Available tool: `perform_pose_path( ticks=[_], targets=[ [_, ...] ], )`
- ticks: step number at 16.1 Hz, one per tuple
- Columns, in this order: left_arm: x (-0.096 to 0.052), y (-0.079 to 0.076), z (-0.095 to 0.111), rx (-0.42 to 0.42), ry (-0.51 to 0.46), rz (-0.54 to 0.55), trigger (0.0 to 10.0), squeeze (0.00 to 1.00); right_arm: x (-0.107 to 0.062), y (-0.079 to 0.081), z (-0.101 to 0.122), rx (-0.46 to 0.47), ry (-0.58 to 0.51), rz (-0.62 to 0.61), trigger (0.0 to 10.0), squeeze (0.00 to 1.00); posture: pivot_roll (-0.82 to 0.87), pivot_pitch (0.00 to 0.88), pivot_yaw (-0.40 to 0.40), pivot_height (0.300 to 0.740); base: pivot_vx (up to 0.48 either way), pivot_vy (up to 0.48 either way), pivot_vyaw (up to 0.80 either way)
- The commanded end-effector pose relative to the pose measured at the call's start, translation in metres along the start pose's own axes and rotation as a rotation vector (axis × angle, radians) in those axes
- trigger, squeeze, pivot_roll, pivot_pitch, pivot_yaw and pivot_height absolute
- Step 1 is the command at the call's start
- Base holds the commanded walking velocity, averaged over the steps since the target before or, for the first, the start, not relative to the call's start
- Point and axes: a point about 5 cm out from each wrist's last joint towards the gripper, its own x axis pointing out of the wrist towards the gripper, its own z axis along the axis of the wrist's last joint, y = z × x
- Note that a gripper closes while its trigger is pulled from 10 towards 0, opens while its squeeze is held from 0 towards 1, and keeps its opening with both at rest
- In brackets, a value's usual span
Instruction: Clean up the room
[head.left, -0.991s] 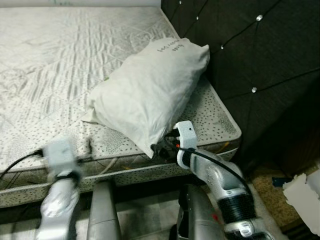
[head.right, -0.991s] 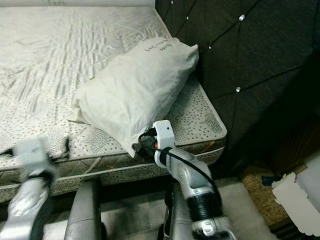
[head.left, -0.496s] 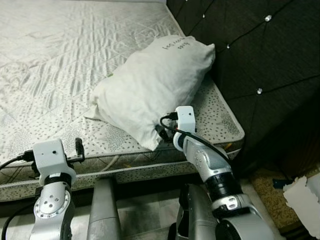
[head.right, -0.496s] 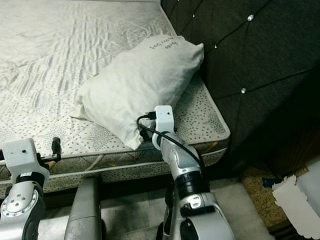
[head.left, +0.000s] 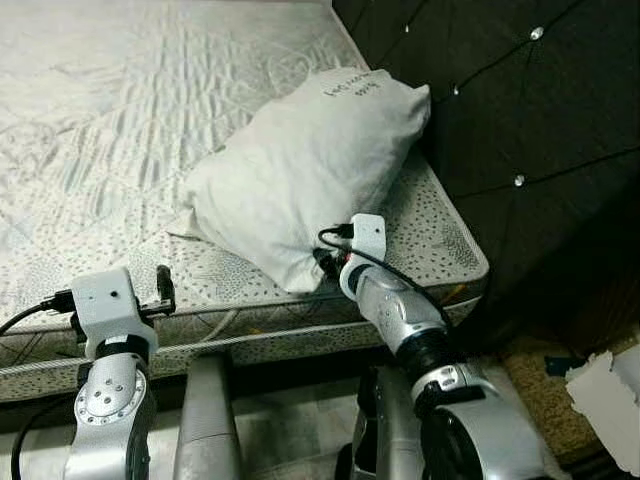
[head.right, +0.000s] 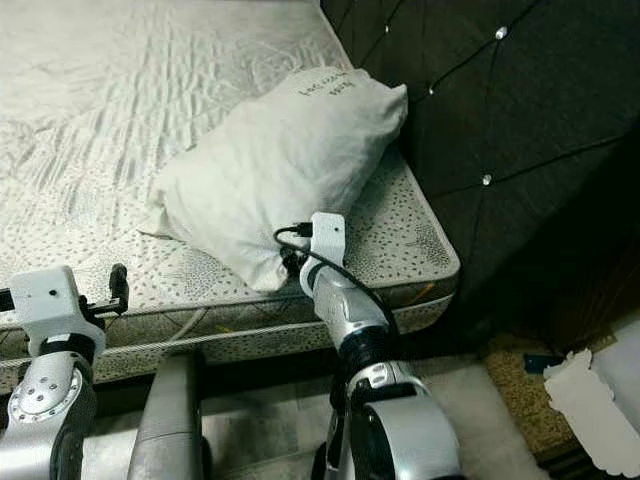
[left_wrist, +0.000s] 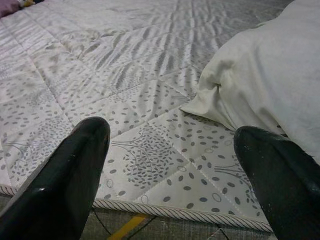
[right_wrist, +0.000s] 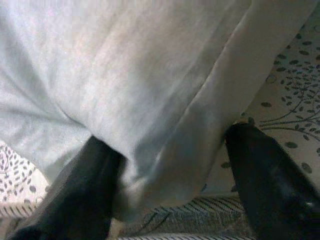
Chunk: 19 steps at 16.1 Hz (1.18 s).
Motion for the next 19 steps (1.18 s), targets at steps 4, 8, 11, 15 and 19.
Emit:
perform_pose_path(
  ticks=[4,8,11,15,19],
  targets=[
    [0.000,0.001,-0.003,-0.008,0.010,0.016,10.0,0.00,0.005,0.042,0.013,0.092,-0.055,0.059,0.0,0.00,0.24,0.067,-0.116,0.556,0.000,0.000,0.00],
    [0.005,-0.001,-0.001,-0.013,-0.002,0.009,10.0,0.00,0.008,0.031,0.017,0.119,-0.091,0.010,0.0,0.00,0.23,0.036,-0.108,0.556,0.000,0.000,0.00],
    [0.009,-0.006,0.000,-0.020,-0.011,-0.006,10.0,0.00,0.009,0.018,0.023,0.115,-0.119,-0.019,0.0,0.00,0.22,0.015,-0.100,0.556,0.000,0.000,0.00],
    [0.015,-0.007,0.004,-0.024,-0.039,-0.005,10.0,0.00,0.008,0.023,0.032,0.043,-0.194,0.051,0.0,0.00,0.22,0.000,-0.093,0.556,0.000,0.000,0.00],
    [0.023,-0.011,0.009,-0.038,-0.055,-0.007,10.0,0.00,0.006,-0.005,0.056,0.005,-0.268,0.007,0.0,0.00,0.21,0.000,-0.078,0.556,0.000,0.000,0.00]
  ],
)
